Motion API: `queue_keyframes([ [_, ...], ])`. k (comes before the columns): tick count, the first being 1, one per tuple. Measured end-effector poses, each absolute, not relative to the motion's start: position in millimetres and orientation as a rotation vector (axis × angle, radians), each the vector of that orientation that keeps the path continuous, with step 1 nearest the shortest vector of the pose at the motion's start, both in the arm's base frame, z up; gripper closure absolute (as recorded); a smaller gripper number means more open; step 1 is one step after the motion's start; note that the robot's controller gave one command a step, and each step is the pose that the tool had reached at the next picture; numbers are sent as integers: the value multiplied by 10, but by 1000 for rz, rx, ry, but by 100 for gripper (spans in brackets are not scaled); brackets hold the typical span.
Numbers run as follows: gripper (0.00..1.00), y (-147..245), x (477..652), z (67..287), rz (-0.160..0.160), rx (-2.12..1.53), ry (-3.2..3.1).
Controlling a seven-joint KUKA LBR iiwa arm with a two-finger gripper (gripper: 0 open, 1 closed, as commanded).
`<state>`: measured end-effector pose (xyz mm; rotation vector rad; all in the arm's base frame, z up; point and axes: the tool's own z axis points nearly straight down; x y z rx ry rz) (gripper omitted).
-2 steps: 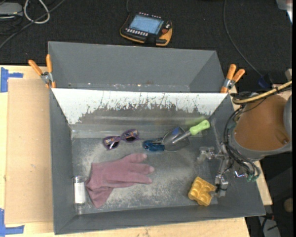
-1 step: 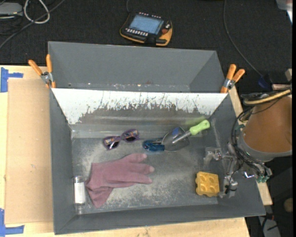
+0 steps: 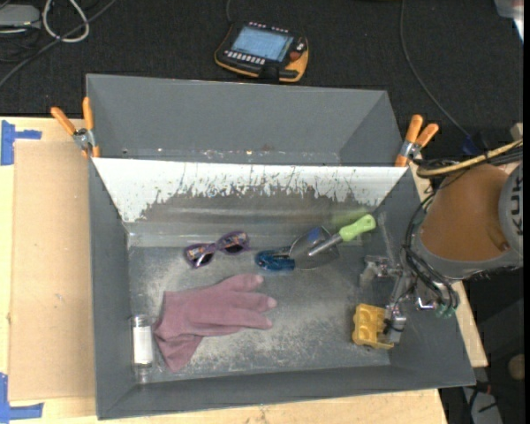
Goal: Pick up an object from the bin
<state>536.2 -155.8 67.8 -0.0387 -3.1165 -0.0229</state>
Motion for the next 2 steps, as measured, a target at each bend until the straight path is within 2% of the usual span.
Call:
queue_keyframes([
  [1, 0, -1577, 5053, 695, -14, 296, -3130],
  [2, 100, -1584, 5059, 700, -10, 301, -3130],
])
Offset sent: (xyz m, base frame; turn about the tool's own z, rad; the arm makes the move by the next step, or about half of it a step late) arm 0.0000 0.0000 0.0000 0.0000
